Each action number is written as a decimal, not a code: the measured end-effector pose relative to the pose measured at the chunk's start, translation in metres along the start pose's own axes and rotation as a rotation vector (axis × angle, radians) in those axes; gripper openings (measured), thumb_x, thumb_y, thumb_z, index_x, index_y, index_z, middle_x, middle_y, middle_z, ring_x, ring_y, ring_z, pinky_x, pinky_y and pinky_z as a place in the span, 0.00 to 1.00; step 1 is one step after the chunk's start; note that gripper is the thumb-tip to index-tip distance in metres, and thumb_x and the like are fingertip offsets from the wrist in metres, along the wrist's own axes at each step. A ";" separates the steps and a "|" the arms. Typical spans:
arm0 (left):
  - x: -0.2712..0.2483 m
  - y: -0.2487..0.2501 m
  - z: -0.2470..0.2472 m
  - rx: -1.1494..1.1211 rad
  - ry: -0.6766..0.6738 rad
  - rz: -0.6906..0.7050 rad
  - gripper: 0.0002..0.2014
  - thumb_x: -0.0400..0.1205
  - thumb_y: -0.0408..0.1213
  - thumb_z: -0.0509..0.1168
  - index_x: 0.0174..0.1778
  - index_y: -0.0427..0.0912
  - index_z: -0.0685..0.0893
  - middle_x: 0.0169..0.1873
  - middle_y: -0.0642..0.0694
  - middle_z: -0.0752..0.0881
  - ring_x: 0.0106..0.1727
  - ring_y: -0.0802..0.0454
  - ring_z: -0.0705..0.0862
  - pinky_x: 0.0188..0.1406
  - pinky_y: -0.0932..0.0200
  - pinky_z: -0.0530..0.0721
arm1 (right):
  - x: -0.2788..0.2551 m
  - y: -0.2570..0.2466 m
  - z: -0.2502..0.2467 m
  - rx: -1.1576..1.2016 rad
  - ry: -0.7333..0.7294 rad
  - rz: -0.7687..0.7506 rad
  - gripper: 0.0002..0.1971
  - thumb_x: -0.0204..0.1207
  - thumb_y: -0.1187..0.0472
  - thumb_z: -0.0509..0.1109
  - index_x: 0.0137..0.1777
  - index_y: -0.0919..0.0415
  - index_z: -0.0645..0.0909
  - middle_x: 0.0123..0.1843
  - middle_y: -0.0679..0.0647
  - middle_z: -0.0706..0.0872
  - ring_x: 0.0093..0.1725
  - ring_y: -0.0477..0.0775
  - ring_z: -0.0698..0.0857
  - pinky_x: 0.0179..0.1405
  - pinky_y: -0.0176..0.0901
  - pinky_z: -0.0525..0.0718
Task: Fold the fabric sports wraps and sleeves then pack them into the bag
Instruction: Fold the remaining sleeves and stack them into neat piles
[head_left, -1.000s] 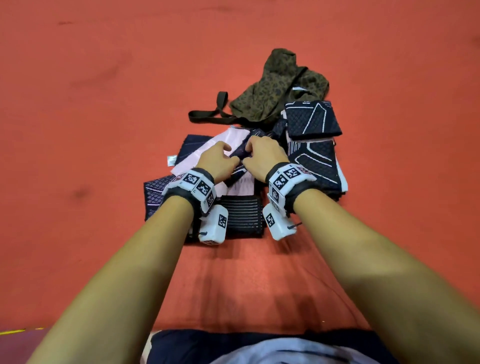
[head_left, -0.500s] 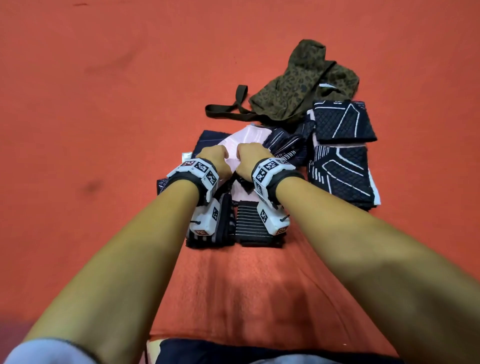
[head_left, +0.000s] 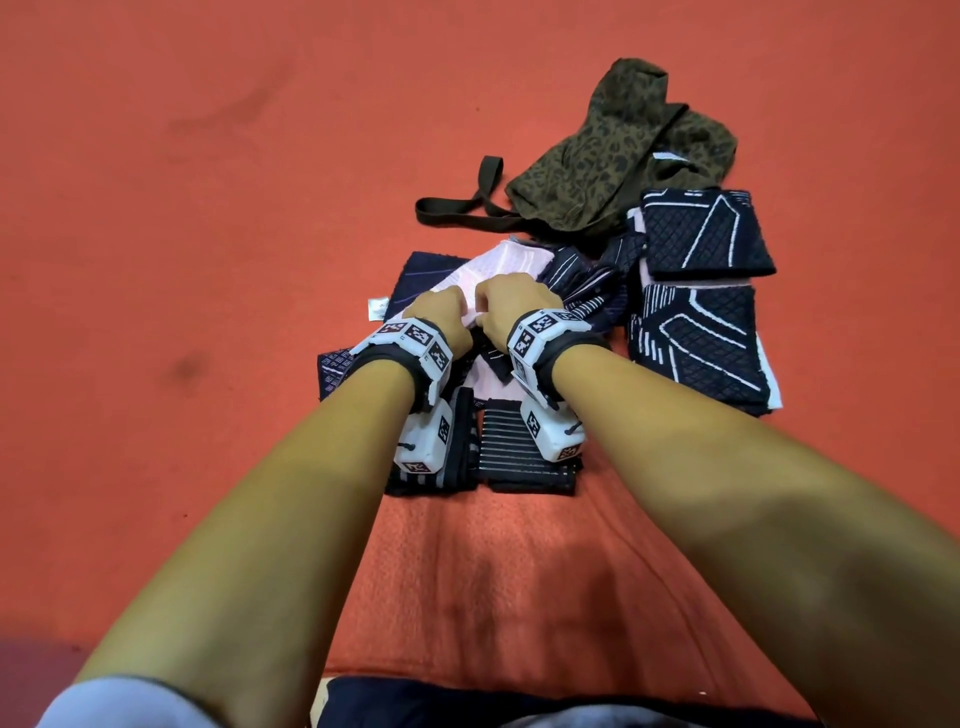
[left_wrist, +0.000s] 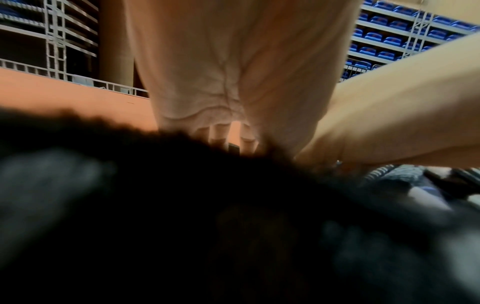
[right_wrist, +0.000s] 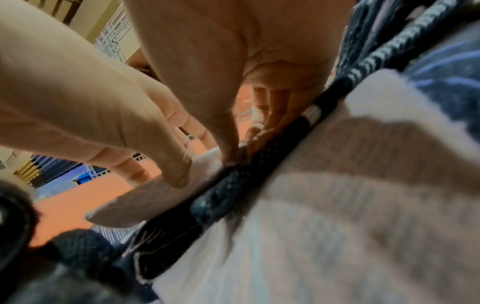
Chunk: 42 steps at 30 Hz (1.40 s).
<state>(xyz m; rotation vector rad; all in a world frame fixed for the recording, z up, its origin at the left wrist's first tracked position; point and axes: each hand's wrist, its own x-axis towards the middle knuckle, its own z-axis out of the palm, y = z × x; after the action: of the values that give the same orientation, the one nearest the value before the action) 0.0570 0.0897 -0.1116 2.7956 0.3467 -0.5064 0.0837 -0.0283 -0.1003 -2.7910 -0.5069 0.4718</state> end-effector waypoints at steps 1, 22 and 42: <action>-0.001 0.001 -0.001 -0.011 0.013 0.004 0.19 0.83 0.45 0.67 0.67 0.42 0.78 0.63 0.38 0.84 0.61 0.39 0.83 0.58 0.48 0.83 | -0.001 0.000 -0.001 0.007 0.010 0.001 0.08 0.79 0.59 0.70 0.57 0.50 0.85 0.61 0.57 0.83 0.56 0.65 0.85 0.46 0.48 0.79; -0.087 0.095 0.018 -0.147 0.040 0.331 0.13 0.78 0.36 0.69 0.59 0.48 0.84 0.56 0.45 0.88 0.58 0.44 0.85 0.55 0.52 0.83 | -0.151 0.083 -0.023 0.247 0.235 0.143 0.12 0.80 0.41 0.70 0.47 0.49 0.83 0.52 0.56 0.88 0.52 0.64 0.85 0.48 0.50 0.83; -0.139 0.080 0.065 -0.319 0.154 0.368 0.13 0.76 0.27 0.66 0.54 0.43 0.87 0.49 0.44 0.87 0.48 0.49 0.86 0.53 0.57 0.83 | -0.221 0.122 0.062 0.384 -0.137 0.252 0.04 0.70 0.58 0.73 0.43 0.49 0.83 0.51 0.53 0.89 0.52 0.57 0.87 0.55 0.50 0.87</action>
<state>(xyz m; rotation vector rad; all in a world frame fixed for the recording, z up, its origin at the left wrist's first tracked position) -0.0667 -0.0305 -0.1007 2.5066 -0.0578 -0.1359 -0.0987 -0.2096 -0.1360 -2.4676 -0.0742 0.7329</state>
